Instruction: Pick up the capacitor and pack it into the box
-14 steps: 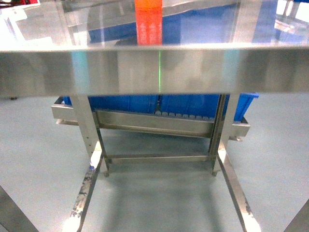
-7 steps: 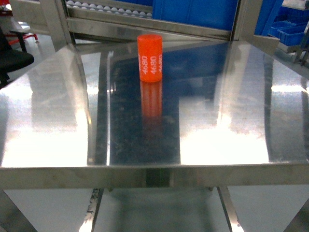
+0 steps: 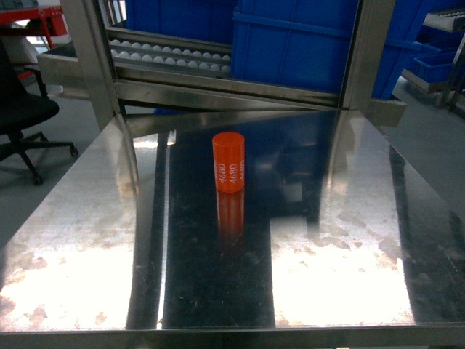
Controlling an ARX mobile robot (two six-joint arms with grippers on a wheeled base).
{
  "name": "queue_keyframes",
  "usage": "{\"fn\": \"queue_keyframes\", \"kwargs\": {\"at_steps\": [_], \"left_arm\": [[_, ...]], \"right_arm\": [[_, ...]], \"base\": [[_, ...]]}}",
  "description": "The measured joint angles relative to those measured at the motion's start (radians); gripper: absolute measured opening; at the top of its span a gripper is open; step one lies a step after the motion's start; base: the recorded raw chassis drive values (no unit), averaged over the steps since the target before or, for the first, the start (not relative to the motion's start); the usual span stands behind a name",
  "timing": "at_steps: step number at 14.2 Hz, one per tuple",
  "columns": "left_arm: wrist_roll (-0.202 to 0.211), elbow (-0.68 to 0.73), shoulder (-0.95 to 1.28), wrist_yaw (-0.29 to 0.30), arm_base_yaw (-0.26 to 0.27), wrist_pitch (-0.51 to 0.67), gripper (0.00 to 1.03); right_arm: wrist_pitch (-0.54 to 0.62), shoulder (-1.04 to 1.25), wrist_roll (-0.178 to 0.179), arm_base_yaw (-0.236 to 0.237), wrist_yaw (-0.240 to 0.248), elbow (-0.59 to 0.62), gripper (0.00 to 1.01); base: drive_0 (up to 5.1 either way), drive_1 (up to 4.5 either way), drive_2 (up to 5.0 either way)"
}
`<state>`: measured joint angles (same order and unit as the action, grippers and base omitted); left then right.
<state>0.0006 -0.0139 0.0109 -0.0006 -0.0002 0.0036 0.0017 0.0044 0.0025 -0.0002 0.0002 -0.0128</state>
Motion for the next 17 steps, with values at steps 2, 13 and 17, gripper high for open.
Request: {"fn": "queue_keyframes", "kwargs": {"at_steps": [2, 13, 17], "left_arm": [[0.000, 0.000, 0.000, 0.000, 0.000, -0.006, 0.98], [0.000, 0.000, 0.000, 0.000, 0.000, -0.008, 0.98], [-0.010, 0.000, 0.289, 0.029, 0.003, 0.306, 0.98]], "right_arm": [[-0.005, 0.000, 0.000, 0.000, 0.001, 0.000, 0.98], [-0.007, 0.000, 0.000, 0.000, 0.000, 0.000, 0.98], [-0.008, 0.000, 0.000, 0.000, 0.000, 0.000, 0.98]], "base": [[0.0, 0.00, 0.0], [0.0, 0.00, 0.0], [0.0, 0.00, 0.0]]}}
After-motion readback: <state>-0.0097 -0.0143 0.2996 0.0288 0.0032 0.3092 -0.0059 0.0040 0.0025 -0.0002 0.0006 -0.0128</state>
